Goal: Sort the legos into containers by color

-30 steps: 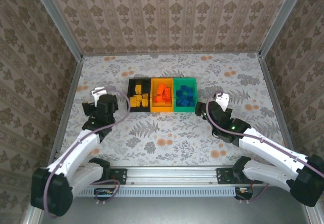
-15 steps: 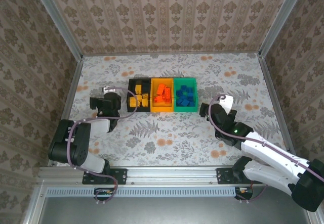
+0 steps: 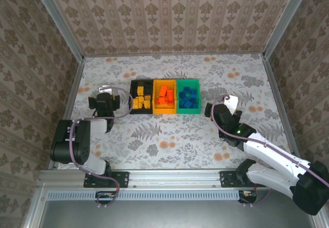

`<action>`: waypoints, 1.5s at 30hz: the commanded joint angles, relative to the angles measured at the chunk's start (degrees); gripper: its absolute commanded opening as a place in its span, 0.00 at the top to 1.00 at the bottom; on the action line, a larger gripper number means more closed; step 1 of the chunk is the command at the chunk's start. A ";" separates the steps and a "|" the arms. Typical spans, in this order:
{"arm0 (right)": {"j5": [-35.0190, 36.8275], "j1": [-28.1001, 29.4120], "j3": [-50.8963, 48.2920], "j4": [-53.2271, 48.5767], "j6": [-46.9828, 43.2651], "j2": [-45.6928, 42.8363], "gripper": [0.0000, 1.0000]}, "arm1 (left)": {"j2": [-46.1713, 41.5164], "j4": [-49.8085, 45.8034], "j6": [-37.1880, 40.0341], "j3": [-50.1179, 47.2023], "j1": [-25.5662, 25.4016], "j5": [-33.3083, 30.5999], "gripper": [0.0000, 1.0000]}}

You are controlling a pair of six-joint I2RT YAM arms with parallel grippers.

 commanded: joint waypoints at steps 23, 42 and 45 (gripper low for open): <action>-20.51 -33.08 -15.38 45.51 -27.84 1.82 0.00 | 0.97 12.62 -4.36 -5.62 4.57 11.37 0.00; -28.87 -32.91 -10.11 63.54 -32.47 32.78 0.00 | 1.04 12.55 -3.48 -5.56 3.99 11.37 0.00; -28.87 -32.89 -10.37 64.16 -32.55 32.86 0.00 | 1.11 12.55 -3.48 -5.56 3.98 11.30 0.00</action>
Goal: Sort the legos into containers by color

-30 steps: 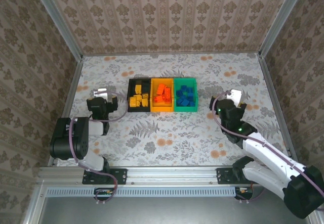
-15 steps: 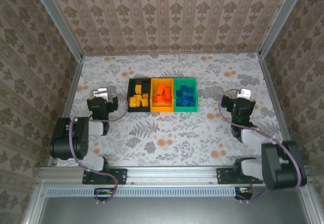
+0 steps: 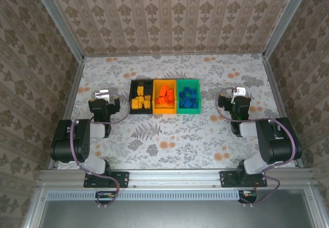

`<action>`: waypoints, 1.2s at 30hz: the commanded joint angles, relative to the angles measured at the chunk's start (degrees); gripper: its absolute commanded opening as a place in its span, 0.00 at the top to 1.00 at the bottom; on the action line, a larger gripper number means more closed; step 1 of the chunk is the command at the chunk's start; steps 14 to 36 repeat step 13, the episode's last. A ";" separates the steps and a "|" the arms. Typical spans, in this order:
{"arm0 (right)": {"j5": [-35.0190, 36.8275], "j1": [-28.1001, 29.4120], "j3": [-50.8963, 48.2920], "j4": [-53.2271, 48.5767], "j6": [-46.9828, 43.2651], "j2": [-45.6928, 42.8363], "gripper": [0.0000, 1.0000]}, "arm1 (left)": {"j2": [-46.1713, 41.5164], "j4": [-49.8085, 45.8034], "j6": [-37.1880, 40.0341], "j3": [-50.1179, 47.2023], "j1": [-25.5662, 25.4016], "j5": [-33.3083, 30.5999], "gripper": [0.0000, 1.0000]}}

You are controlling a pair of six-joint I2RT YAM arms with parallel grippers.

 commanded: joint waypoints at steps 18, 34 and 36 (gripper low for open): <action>-1.04 0.24 0.11 2.88 -0.65 0.12 0.00 | -0.11 1.05 -0.87 0.98 -0.05 0.86 0.00; -1.04 0.24 0.11 2.88 -0.65 0.12 0.00 | -0.11 1.05 -0.87 0.98 -0.05 0.86 0.00; -1.04 0.24 0.11 2.88 -0.65 0.12 0.00 | -0.11 1.05 -0.87 0.98 -0.05 0.86 0.00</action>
